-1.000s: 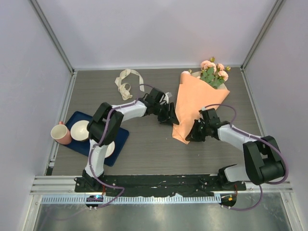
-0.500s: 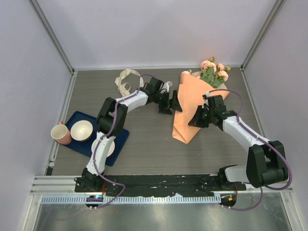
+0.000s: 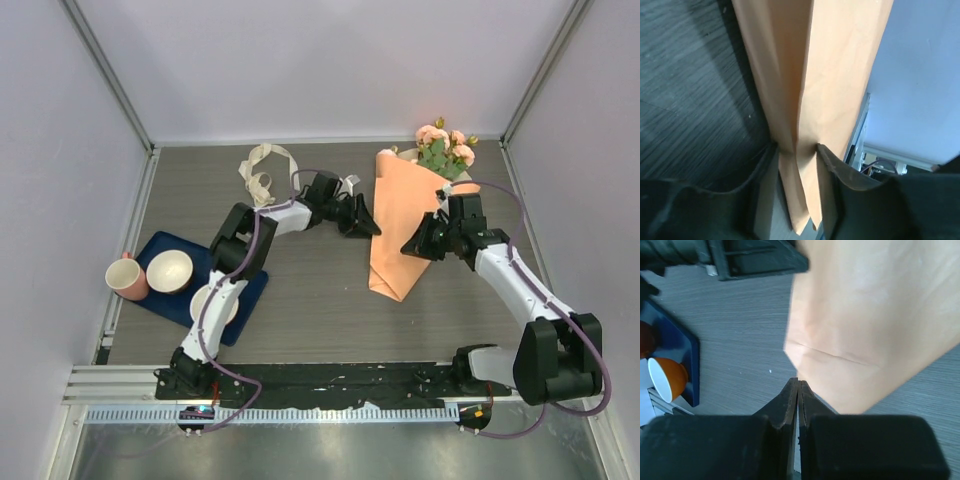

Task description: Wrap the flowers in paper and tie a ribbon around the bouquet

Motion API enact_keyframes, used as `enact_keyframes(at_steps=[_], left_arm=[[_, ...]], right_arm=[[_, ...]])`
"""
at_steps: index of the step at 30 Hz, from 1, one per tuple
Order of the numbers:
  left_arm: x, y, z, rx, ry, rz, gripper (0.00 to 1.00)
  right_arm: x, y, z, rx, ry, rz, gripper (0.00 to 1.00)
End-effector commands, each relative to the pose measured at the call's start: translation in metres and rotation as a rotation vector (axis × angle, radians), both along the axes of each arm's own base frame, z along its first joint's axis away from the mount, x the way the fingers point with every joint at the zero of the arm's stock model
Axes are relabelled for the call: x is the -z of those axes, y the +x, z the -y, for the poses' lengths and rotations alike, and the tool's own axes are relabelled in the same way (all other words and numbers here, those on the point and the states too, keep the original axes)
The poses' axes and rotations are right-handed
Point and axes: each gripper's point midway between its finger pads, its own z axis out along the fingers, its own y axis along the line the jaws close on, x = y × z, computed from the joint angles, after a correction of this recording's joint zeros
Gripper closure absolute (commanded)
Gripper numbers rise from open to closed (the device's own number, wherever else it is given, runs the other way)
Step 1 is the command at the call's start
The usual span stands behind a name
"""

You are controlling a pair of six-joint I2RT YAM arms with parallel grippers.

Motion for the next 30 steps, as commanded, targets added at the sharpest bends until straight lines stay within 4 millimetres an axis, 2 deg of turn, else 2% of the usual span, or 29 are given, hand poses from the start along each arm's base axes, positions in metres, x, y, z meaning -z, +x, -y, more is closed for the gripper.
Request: enact_keyframes(at_steps=[1, 2, 3, 4, 5, 6, 7, 8, 9, 10, 11, 12, 13, 14, 15, 16, 17, 21, 22, 24, 25, 26, 27, 28, 29, 30], left_arm=[[0.012, -0.007, 0.036, -0.085, -0.084, -0.057, 0.68], [0.006, -0.009, 0.049, -0.122, -0.117, -0.092, 0.72], [0.008, -0.011, 0.057, -0.132, -0.135, -0.11, 0.75], [0.006, -0.011, 0.065, -0.147, -0.157, -0.123, 0.83], [-0.003, -0.016, 0.08, -0.151, -0.186, -0.14, 0.83], [0.005, -0.014, 0.087, -0.183, -0.18, -0.154, 0.83], [0.004, -0.014, 0.095, -0.192, -0.192, -0.156, 0.85], [-0.007, -0.018, 0.111, -0.185, -0.221, -0.138, 0.85], [-0.007, -0.014, 0.119, -0.227, -0.227, -0.15, 0.86], [0.003, -0.016, 0.125, -0.238, -0.223, -0.166, 0.87], [-0.01, -0.019, 0.141, -0.233, -0.256, -0.162, 0.87], [-0.01, -0.02, 0.148, -0.249, -0.267, -0.192, 0.88], [0.0, -0.019, 0.155, -0.278, -0.264, -0.206, 0.9], [-0.01, -0.022, 0.168, -0.275, -0.293, -0.198, 0.9], [-0.01, -0.022, 0.174, -0.287, -0.301, -0.202, 0.9], [0.001, -0.019, 0.178, -0.327, -0.3, -0.216, 0.89], [-0.007, -0.022, 0.188, -0.326, -0.32, -0.207, 0.89], [0.003, -0.018, 0.199, -0.372, -0.312, -0.212, 0.87], [0.008, -0.019, 0.2, -0.373, -0.289, -0.212, 0.85], [0.003, -0.018, 0.199, -0.371, -0.281, -0.191, 0.79], [0.011, -0.022, 0.197, -0.368, -0.244, -0.193, 0.75], [-0.006, -0.023, 0.196, -0.347, -0.253, -0.157, 0.69], [-0.011, -0.027, 0.194, -0.327, -0.249, -0.143, 0.52], [-0.001, -0.032, 0.184, -0.319, -0.204, -0.154, 0.41], [-0.007, -0.042, 0.18, -0.26, -0.203, -0.125, 0.34], [-0.052, -0.045, 0.174, -0.229, -0.252, -0.078, 0.25]], right_arm=[[-0.055, 0.02, 0.009, 0.054, -0.007, 0.143, 0.92], [-0.064, 0.022, 0.01, 0.078, 0.004, 0.153, 0.92], [-0.069, 0.022, 0.012, 0.101, 0.01, 0.163, 0.92], [-0.076, 0.022, 0.014, 0.124, 0.013, 0.181, 0.92], [-0.088, 0.021, 0.016, 0.14, 0.019, 0.216, 0.92], [-0.095, 0.02, 0.018, 0.164, 0.032, 0.228, 0.92], [-0.1, 0.018, 0.021, 0.18, 0.03, 0.238, 0.92], [-0.113, 0.016, 0.024, 0.197, 0.031, 0.272, 0.92], [-0.118, 0.014, 0.027, 0.214, 0.024, 0.283, 0.92], [-0.12, 0.011, 0.03, 0.227, 0.015, 0.28, 0.91], [-0.13, 0.011, 0.036, 0.25, 0.003, 0.306, 0.91], [-0.136, 0.009, 0.038, 0.258, -0.001, 0.324, 0.91], [-0.137, 0.006, 0.042, 0.267, -0.017, 0.323, 0.91], [-0.142, 0.005, 0.045, 0.28, -0.028, 0.333, 0.91], [-0.146, 0.003, 0.05, 0.3, -0.041, 0.348, 0.91], [-0.146, 0.001, 0.053, 0.309, -0.051, 0.347, 0.91], [-0.147, 0.0, 0.054, 0.315, -0.054, 0.352, 0.91], [-0.143, -0.003, 0.062, 0.344, -0.071, 0.346, 0.91], [-0.141, -0.003, 0.063, 0.35, -0.075, 0.335, 0.91], [-0.135, -0.002, 0.066, 0.354, -0.084, 0.321, 0.91], [-0.132, -0.001, 0.069, 0.363, -0.091, 0.309, 0.91], [-0.131, 0.0, 0.07, 0.365, -0.093, 0.306, 0.91], [-0.13, 0.002, 0.071, 0.368, -0.097, 0.302, 0.9], [-0.128, 0.003, 0.073, 0.371, -0.104, 0.296, 0.89], [-0.127, 0.006, 0.074, 0.371, -0.113, 0.292, 0.88], [-0.13, 0.011, 0.074, 0.367, -0.114, 0.311, 0.84]])
